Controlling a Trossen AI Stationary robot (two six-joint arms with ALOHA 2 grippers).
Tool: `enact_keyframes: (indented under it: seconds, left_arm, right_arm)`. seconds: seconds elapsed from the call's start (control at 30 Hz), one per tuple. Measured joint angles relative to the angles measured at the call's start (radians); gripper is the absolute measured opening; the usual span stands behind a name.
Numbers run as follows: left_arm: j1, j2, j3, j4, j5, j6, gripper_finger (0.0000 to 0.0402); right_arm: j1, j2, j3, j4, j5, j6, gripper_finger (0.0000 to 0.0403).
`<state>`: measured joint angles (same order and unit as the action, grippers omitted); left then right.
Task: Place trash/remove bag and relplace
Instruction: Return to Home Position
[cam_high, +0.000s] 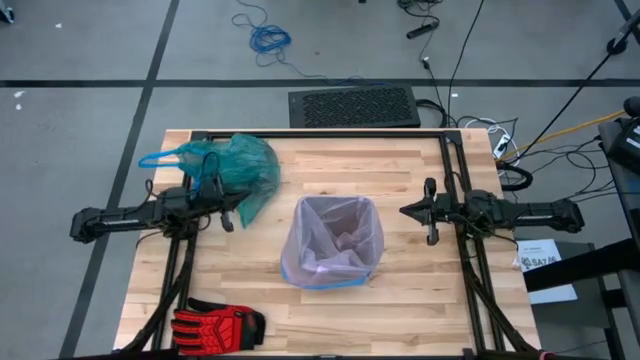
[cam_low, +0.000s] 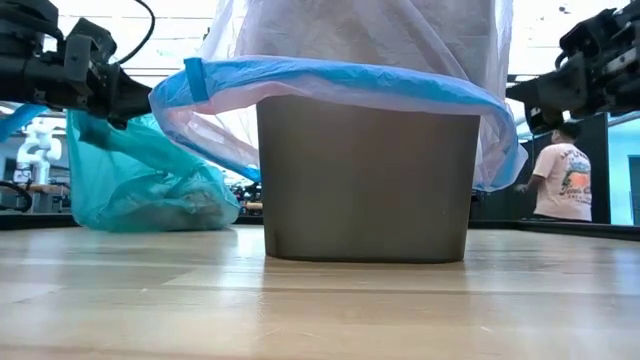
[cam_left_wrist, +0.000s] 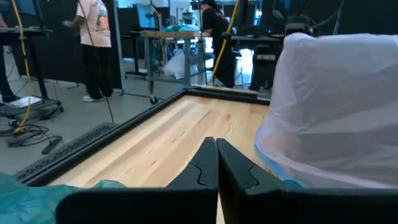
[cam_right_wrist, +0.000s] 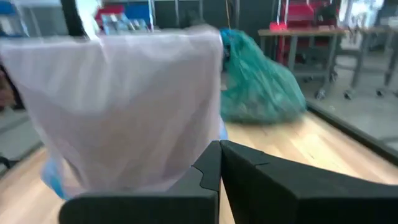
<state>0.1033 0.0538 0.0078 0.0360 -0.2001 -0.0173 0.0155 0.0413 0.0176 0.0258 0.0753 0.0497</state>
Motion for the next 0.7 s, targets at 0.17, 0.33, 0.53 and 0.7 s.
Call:
enact_keyframes:
  seconds: [0.17,0.33,0.53,0.7]
  left_arm:
    - [0.001,0.012,0.0,0.0,-0.002,-0.001,0.0]
    - [0.001,0.016,0.0,0.0,-0.002,-0.002,0.0]
    - [0.001,0.016,0.0,0.0,-0.001,-0.002,0.0]
    - [0.001,0.016,0.0,0.0,-0.001,-0.002,0.0]
  right_arm:
    - [-0.027,0.043,-0.004,-0.001,0.005,0.007,0.0]
    - [-0.042,0.059,-0.004,0.001,0.006,0.029,0.0]
    - [-0.041,0.059,-0.004,0.001,0.006,0.043,0.0]
    - [-0.041,0.059,-0.004,0.0,0.005,0.043,0.0]
